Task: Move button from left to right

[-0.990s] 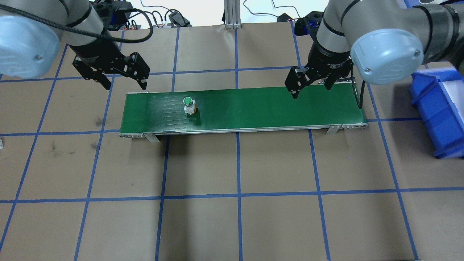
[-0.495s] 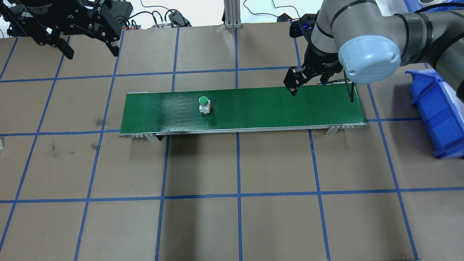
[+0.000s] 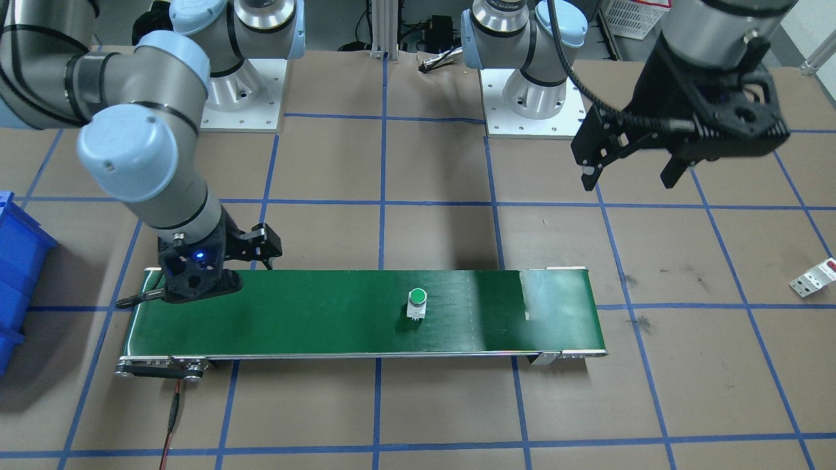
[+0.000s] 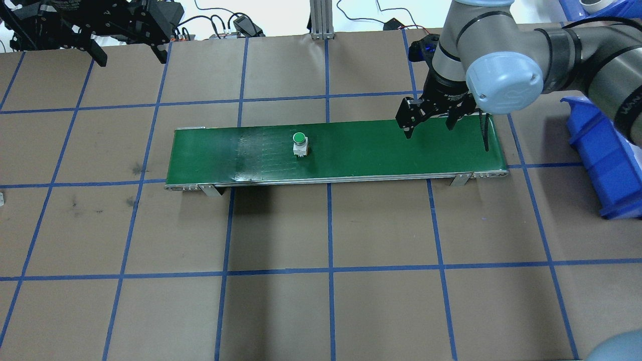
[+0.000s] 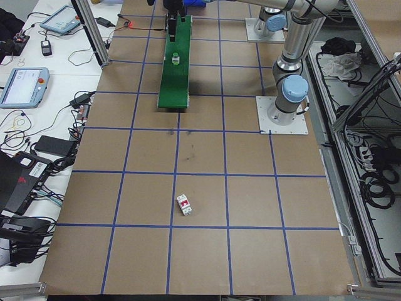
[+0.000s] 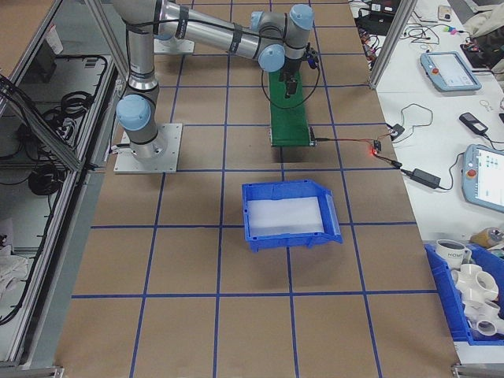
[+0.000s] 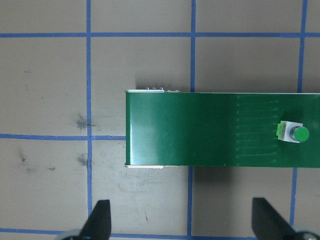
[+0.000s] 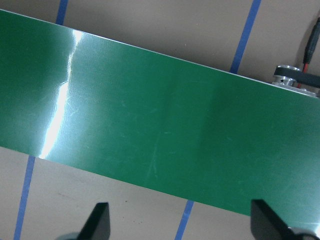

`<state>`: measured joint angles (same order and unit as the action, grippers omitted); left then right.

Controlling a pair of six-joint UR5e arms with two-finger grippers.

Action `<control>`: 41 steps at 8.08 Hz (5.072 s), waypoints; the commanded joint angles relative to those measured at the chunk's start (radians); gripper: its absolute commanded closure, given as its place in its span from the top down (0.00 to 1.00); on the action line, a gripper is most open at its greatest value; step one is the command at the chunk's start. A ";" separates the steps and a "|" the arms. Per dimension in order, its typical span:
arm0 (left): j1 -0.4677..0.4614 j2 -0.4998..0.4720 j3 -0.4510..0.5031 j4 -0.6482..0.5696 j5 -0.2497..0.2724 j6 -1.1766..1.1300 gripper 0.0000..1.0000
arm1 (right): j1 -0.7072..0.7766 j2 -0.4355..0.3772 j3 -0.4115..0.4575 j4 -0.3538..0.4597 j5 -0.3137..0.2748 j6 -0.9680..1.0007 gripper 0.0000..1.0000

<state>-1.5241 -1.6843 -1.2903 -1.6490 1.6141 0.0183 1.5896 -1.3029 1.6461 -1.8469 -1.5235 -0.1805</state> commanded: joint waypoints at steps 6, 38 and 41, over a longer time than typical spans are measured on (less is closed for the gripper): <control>0.010 -0.060 0.008 0.017 0.010 0.008 1.00 | -0.132 0.102 0.011 -0.014 0.375 -0.026 0.91; 0.025 0.094 -0.221 0.094 0.020 0.011 1.00 | -0.610 0.056 -0.186 0.038 -0.067 -0.532 0.00; 0.025 0.092 -0.224 0.095 0.020 0.009 1.00 | -0.706 0.152 -0.187 -0.061 -0.067 -0.686 0.00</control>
<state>-1.4987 -1.5918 -1.5121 -1.5554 1.6337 0.0285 0.9357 -1.2165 1.4622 -1.8652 -1.5841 -0.7860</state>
